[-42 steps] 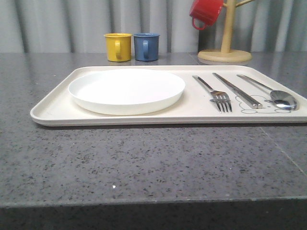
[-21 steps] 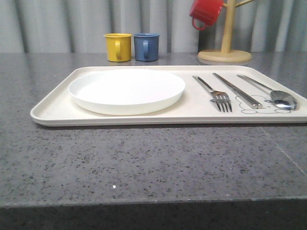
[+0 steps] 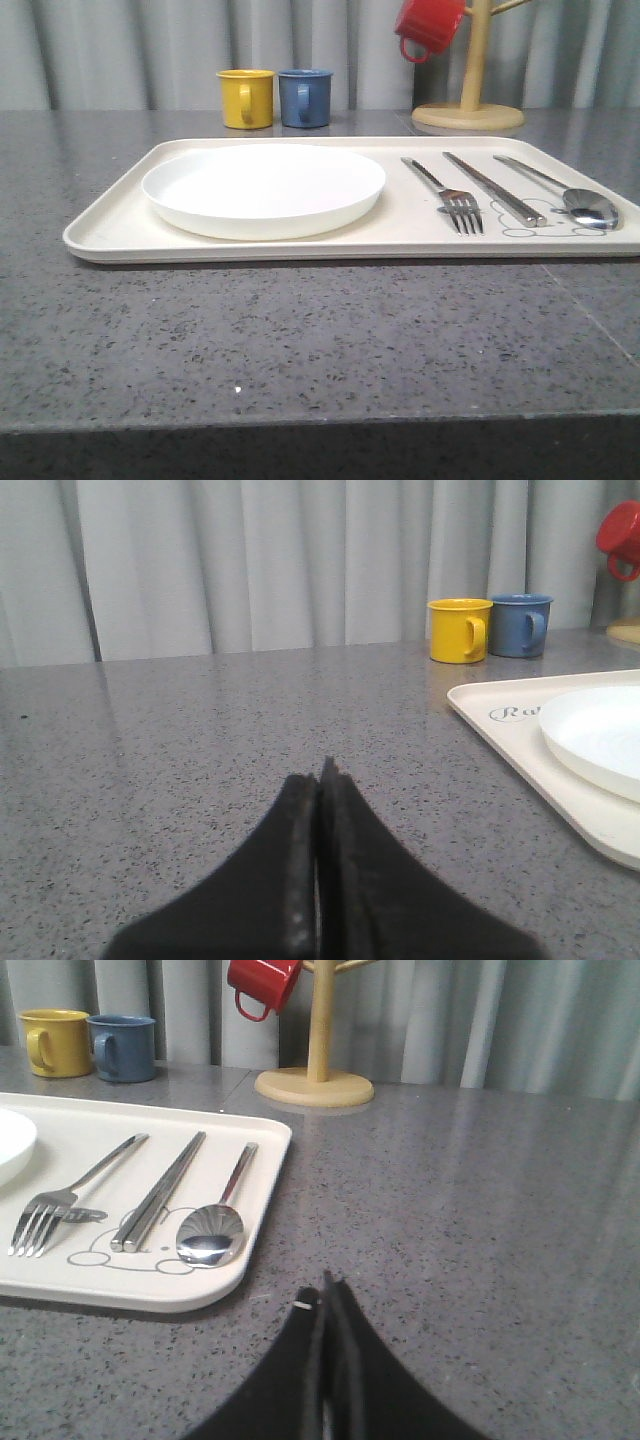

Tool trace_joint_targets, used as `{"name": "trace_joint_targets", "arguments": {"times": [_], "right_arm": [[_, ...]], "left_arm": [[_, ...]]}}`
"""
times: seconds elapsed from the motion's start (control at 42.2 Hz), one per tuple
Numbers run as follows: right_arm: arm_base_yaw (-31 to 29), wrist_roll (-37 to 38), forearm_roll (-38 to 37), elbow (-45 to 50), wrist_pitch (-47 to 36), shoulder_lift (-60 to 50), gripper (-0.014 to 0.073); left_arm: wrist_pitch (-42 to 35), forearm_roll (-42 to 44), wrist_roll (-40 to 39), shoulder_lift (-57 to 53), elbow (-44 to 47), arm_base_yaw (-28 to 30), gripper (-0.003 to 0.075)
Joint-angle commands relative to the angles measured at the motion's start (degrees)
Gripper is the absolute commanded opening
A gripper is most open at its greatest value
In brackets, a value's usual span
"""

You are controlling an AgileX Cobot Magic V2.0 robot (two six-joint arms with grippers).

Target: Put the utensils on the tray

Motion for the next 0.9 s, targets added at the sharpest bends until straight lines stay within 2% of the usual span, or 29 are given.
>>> {"name": "trace_joint_targets", "arguments": {"times": [0.0,0.237,0.474,0.877], "right_arm": [[-0.3,-0.5,0.4,0.0,-5.7,-0.9,-0.0066],[-0.3,-0.3,0.5,0.0,-5.8,-0.9,-0.0066],[-1.4,9.6,-4.1,0.0,-6.9,-0.9,-0.0066],[-1.6,9.6,-4.5,0.0,-6.9,-0.9,-0.0066]], "left_arm": [[-4.6,0.0,-0.5,-1.1,0.7,0.1,-0.0020],[-4.6,0.0,-0.5,-1.1,0.7,0.1,-0.0020],[-4.6,0.0,-0.5,-1.1,0.7,0.1,-0.0020],[-4.6,0.0,-0.5,-1.1,0.7,0.1,-0.0020]]}}
